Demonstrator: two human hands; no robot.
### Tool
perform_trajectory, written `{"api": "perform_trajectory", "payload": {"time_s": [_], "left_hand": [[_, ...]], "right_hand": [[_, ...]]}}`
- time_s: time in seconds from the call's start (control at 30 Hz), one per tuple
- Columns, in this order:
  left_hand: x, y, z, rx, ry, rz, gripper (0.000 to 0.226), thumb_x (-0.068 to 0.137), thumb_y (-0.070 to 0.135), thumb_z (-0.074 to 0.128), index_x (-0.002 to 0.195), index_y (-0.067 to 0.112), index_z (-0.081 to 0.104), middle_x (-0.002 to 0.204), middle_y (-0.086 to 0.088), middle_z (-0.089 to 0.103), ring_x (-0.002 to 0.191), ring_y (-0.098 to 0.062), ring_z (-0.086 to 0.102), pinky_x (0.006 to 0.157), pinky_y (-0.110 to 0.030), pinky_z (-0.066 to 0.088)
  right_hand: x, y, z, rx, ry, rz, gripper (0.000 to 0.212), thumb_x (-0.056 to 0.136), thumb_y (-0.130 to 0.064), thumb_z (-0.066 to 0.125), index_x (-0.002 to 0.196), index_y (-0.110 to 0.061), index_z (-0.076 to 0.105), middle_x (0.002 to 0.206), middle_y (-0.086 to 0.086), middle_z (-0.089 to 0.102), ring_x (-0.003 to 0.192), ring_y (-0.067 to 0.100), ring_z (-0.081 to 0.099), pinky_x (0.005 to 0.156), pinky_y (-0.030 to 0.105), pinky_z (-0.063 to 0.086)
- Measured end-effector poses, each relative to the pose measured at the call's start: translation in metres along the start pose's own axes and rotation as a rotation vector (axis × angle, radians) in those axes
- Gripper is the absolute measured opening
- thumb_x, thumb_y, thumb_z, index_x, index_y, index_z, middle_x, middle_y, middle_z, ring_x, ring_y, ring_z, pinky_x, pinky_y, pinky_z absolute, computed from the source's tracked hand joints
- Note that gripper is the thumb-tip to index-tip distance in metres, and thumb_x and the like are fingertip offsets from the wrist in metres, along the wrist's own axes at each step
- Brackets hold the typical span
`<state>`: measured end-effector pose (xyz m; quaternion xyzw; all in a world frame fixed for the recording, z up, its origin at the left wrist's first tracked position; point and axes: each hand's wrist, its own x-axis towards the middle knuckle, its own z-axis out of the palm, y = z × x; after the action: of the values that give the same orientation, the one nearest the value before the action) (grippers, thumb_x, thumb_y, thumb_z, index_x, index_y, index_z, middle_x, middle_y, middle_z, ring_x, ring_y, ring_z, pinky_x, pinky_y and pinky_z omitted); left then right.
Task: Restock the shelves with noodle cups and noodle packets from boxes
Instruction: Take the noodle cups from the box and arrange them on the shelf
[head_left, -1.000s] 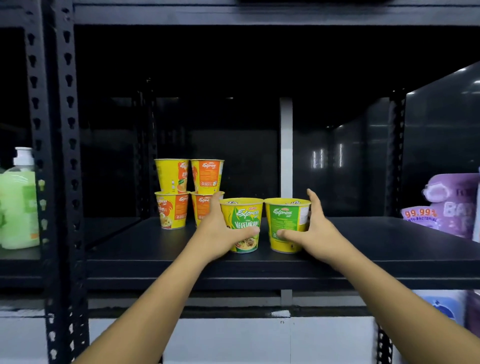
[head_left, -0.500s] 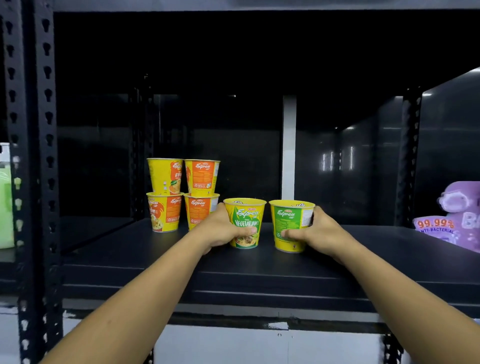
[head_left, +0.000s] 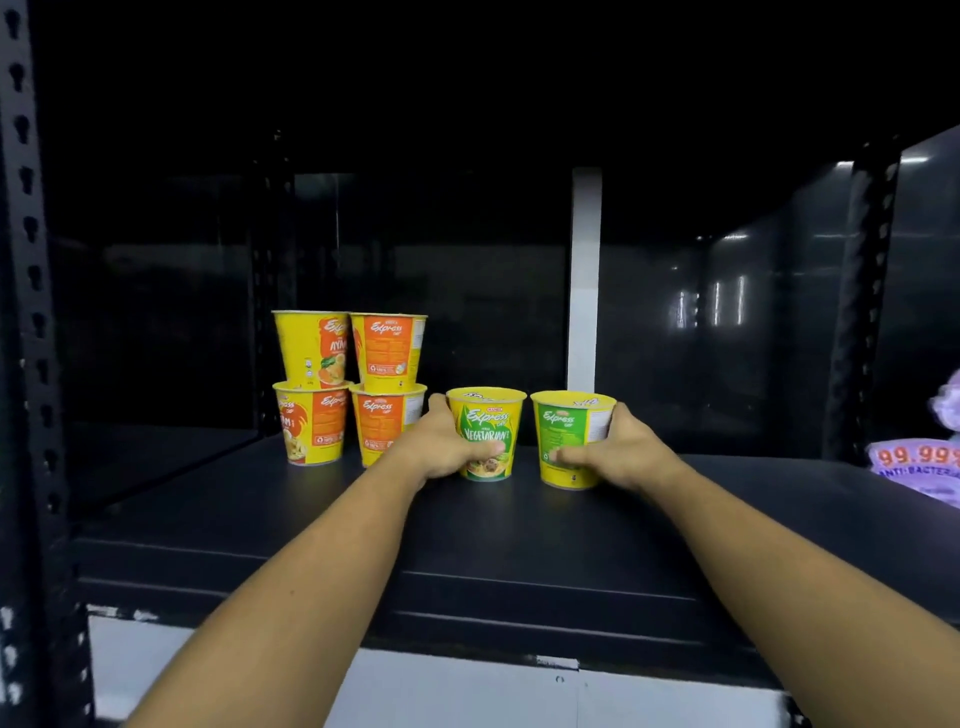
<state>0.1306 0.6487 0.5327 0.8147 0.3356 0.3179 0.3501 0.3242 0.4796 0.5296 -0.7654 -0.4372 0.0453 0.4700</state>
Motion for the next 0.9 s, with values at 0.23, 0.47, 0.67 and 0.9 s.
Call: {"api": "perform_trajectory", "payload": {"time_s": [0.23,0.47,0.67,0.9], "left_hand": [[-0.005,-0.004,0.006,0.030,0.013,0.103,0.084,0.078,0.047,0.087,0.140,0.023,0.035,0.128,0.006,0.064,0.115,-0.016,0.064,0.104,-0.043,0.053],[-0.004,-0.004,0.008,0.065,0.000,0.109,0.089,0.086,0.045,0.081,0.151,0.022,0.025,0.137,0.005,0.061,0.119,-0.014,0.060,0.102,-0.033,0.049],[-0.004,-0.005,0.009,0.148,-0.036,0.071,0.083,0.085,0.040,0.081,0.148,0.022,0.029,0.132,0.004,0.061,0.118,-0.017,0.060,0.101,-0.034,0.047],[-0.005,-0.006,0.009,0.185,-0.043,0.079,0.074,0.088,0.043,0.078,0.143,0.022,0.034,0.135,0.003,0.061,0.121,-0.018,0.058,0.097,-0.031,0.044]], "right_hand": [[0.002,0.013,0.008,-0.083,0.024,-0.059,0.082,0.071,-0.057,0.086,0.134,-0.022,0.047,0.120,-0.006,0.065,0.107,0.016,0.062,0.091,0.030,0.050],[0.007,0.020,0.010,-0.143,-0.015,-0.042,0.082,0.065,-0.068,0.082,0.130,-0.027,0.051,0.121,-0.009,0.067,0.111,0.015,0.064,0.098,0.036,0.051],[0.010,0.025,0.010,-0.125,-0.041,-0.033,0.065,0.077,-0.040,0.086,0.130,-0.026,0.051,0.120,-0.007,0.068,0.109,0.014,0.064,0.095,0.032,0.049],[0.008,0.026,0.011,-0.136,-0.027,-0.062,0.064,0.078,-0.043,0.086,0.130,-0.025,0.052,0.119,-0.007,0.069,0.110,0.014,0.064,0.094,0.032,0.050]]}}
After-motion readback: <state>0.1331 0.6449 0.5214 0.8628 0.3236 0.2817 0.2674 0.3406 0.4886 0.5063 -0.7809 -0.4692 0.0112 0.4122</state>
